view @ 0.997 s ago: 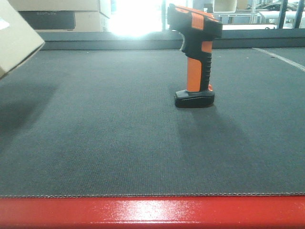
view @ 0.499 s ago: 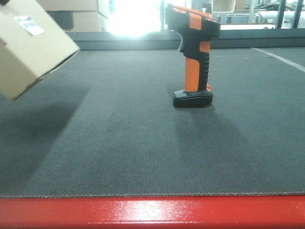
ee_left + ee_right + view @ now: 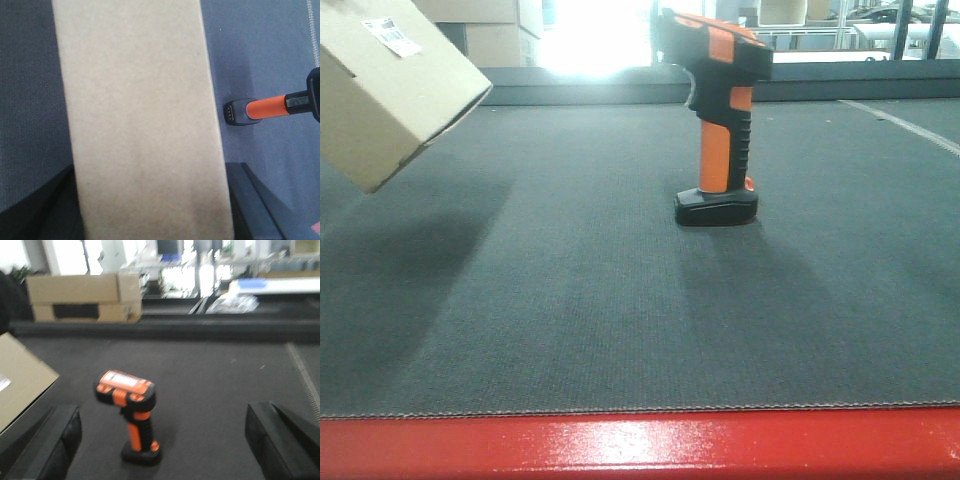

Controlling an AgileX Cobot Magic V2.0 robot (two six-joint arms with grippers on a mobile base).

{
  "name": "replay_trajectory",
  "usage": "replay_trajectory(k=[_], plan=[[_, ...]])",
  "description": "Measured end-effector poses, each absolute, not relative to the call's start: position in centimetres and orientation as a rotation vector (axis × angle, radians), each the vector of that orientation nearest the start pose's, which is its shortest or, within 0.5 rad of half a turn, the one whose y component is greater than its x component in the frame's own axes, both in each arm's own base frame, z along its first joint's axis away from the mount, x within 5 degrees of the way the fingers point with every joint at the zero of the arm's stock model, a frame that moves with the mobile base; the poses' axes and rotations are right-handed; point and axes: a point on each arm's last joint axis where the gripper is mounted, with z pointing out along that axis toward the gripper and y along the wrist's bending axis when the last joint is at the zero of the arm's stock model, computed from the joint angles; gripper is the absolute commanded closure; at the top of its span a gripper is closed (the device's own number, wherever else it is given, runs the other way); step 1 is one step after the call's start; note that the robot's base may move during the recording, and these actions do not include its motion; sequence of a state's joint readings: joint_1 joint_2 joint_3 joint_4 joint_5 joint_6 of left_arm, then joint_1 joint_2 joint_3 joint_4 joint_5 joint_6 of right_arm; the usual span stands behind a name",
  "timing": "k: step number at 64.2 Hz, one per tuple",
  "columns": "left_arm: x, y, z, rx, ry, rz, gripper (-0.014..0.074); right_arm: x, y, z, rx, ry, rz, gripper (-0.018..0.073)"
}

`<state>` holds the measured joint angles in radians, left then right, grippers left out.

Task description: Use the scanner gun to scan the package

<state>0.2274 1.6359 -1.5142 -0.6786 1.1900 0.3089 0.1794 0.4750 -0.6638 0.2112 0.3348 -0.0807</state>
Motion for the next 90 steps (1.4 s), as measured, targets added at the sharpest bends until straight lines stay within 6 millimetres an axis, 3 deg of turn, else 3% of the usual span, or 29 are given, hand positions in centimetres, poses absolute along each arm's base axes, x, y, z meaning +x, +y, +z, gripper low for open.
replay_trajectory(k=[23,37,66,77,90], plan=[[34.4,2.5,34.9,-0.087,2.538,-0.736,0.0708,15.2,8.2,33.3,-0.361,1.891,0.453,-0.0010],[34.4,2.5,34.9,-0.086,2.538,-0.737,0.0708,19.7,10.9,30.6,-0.277,1.907,0.497,-0.0010],[34.4,2.5,34.9,-0.086,2.538,-0.737,0.0708,26.2,12.7,24.7,-0.071,1.876,0.413,-0.0010],[34.4,2.5,34.9,-0.086,2.538,-0.737,0.0708,27.5,12.8,22.7,-0.036,1.875,0.346,-0.0010],[34.4,2.5,34.9,-0.086,2.538,-0.737,0.0708,28.6,12.5,21.9,0.019,1.790,0.277,-0.0010]])
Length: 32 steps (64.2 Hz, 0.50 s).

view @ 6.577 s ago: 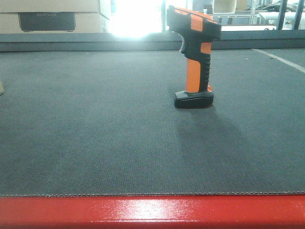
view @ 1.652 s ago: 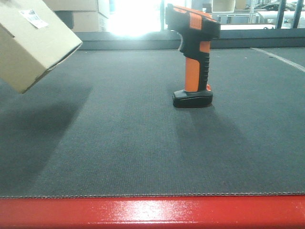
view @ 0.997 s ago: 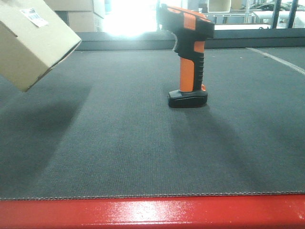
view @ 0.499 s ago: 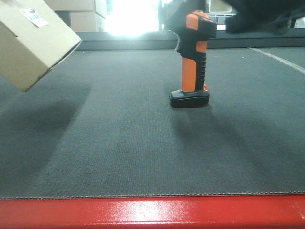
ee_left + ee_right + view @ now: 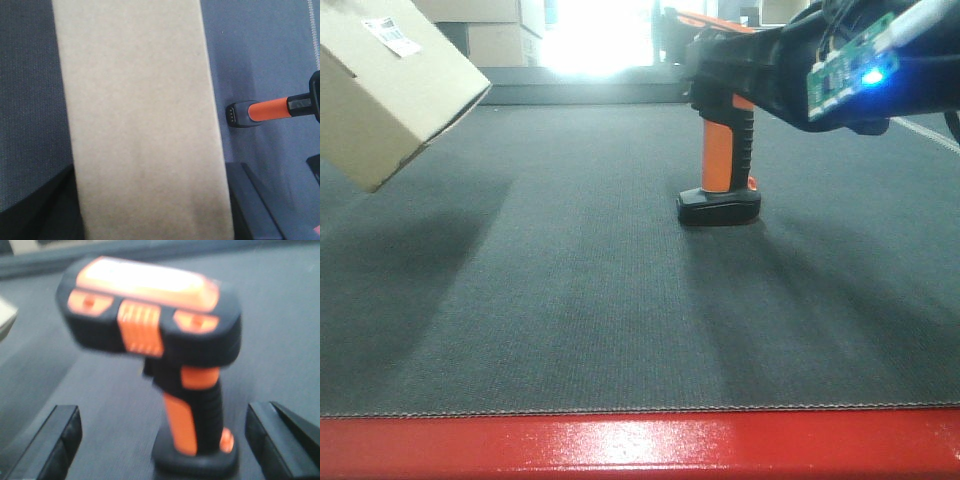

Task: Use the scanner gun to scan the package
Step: 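Grasp the orange-and-black scanner gun with the right gripper, then lift the scanner gun off the table with the right gripper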

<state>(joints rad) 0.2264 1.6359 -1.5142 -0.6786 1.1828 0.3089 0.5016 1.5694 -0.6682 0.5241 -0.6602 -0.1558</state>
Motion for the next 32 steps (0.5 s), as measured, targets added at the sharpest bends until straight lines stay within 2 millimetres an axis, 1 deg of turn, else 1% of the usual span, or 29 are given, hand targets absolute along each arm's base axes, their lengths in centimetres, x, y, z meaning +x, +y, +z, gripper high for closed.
replay_trajectory(k=[8,19,32], plan=[[34.4,2.5,34.9,-0.086,2.538,-0.737,0.0708,28.9,12.5,21.5,0.026,1.767,0.256,-0.0010],[34.4,2.5,34.9,-0.086,2.538,-0.737,0.0708,29.5,12.5,20.4,0.027,1.745,0.218,-0.0010],[34.4,2.5,34.9,-0.087,2.536,-0.735,0.0708,30.1,12.4,19.6,0.049,1.691,0.187,-0.0010]])
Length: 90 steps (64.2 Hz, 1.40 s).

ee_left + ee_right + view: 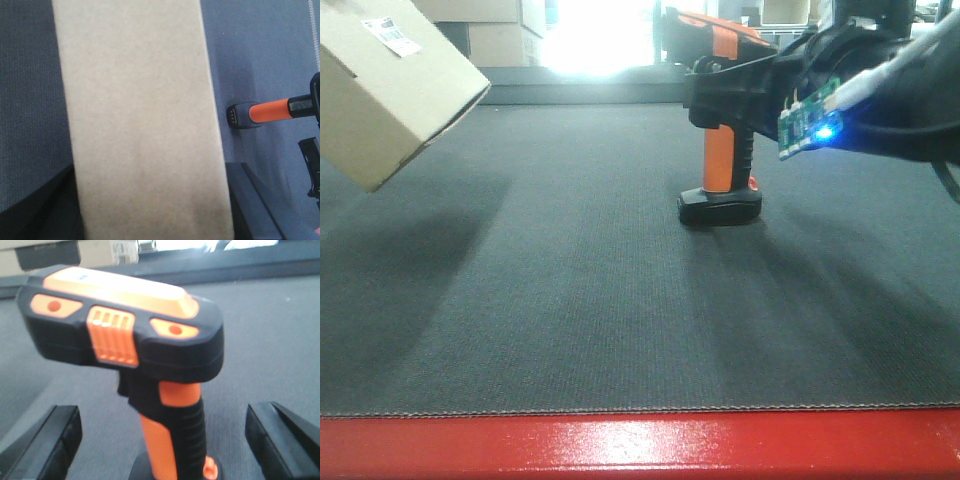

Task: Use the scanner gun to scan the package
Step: 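Lift the scanner gun off the table with the right gripper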

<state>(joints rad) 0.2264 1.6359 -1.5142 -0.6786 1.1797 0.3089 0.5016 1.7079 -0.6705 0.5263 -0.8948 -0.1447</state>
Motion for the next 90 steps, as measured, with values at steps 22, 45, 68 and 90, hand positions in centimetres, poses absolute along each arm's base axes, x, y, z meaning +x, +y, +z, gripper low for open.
replay_trajectory(k=[22,45,68,90], plan=[[34.4,2.5,34.9,-0.088,2.534,-0.730,0.0708,31.5,13.6,19.9,0.049,1.652,0.246,-0.0010],[34.4,2.5,34.9,-0.087,2.536,-0.726,0.0708,32.0,13.3,19.5,0.142,1.672,0.233,-0.0010],[34.4,2.6,34.9,-0.088,2.535,-0.723,0.0708,33.8,14.4,20.0,0.147,1.652,0.258,-0.0010],[34.4,2.7,34.8,-0.082,2.546,-0.695,0.0708,34.6,14.7,19.3,0.158,1.663,0.253,-0.0010]])
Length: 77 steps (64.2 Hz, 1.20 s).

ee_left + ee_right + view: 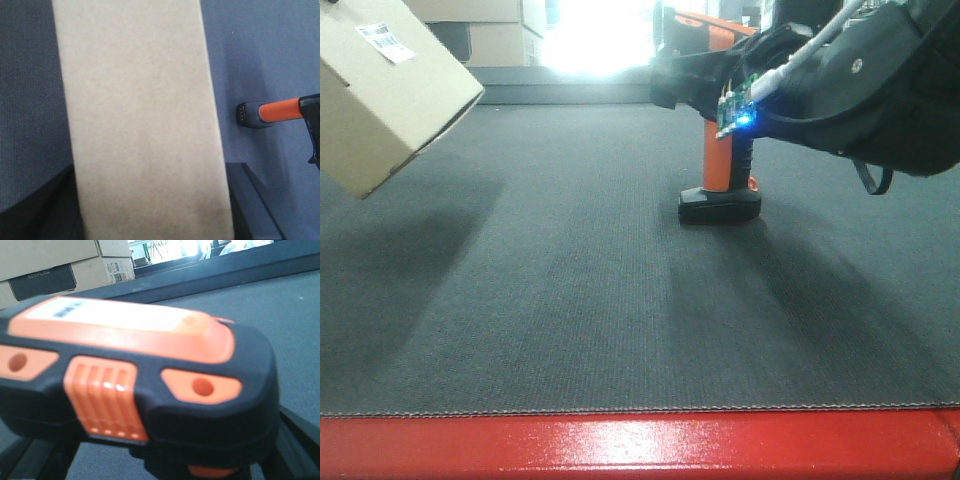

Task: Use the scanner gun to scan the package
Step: 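Lift the scanner gun off the table with the right gripper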

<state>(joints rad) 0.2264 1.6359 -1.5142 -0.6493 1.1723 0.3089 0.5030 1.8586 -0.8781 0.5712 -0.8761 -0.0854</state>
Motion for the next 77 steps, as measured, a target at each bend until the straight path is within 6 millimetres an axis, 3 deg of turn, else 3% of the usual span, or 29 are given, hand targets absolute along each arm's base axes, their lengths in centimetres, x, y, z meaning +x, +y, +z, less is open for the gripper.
replay_trajectory(k=[38,58,67,77], plan=[[34.4,2.7,34.8,-0.082,2.546,-0.695,0.0708,34.7,14.4,18.9,0.201,1.672,0.241,-0.0010],[34.4,2.7,34.8,-0.082,2.546,-0.695,0.0708,35.8,14.3,19.2,0.223,1.651,0.239,0.0008],[34.4,2.7,34.8,-0.082,2.546,-0.695,0.0708,35.9,14.3,19.3,0.224,1.650,0.242,0.0161],[34.4,2.7,34.8,-0.082,2.546,-0.695,0.0708,35.9,14.2,19.2,0.230,1.655,0.239,0.0499]])
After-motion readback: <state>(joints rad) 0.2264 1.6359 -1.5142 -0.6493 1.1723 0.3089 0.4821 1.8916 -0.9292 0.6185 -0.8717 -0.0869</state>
